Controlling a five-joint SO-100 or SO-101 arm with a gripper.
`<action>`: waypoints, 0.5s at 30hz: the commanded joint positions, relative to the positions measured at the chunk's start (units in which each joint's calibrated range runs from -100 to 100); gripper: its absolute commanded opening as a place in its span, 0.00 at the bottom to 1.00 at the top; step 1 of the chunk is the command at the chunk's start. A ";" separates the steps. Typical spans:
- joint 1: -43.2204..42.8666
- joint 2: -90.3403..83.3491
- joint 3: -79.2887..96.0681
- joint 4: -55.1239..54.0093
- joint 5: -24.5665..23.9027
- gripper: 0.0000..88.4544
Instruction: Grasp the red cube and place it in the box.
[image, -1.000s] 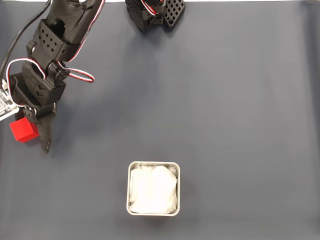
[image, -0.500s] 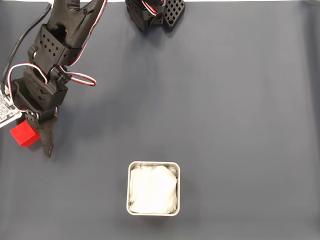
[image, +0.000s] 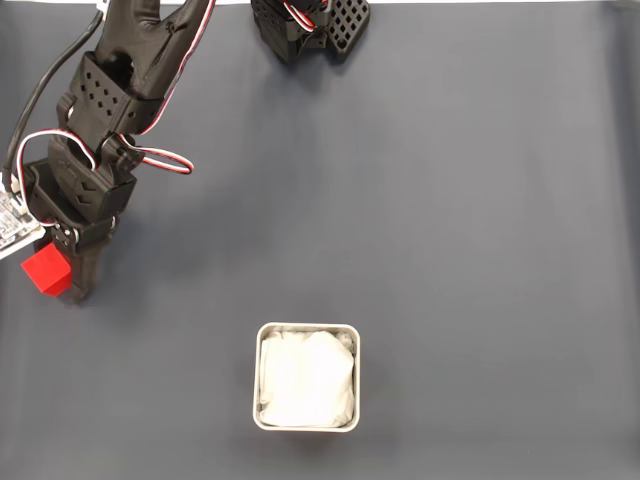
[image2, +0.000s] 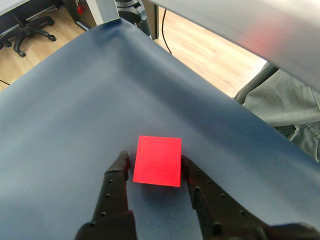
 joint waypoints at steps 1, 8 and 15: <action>-0.60 -1.47 -2.39 -0.94 -0.15 0.18; -0.67 -1.99 -2.39 -0.62 0.10 0.11; -1.03 -3.38 -1.93 -0.37 0.39 0.08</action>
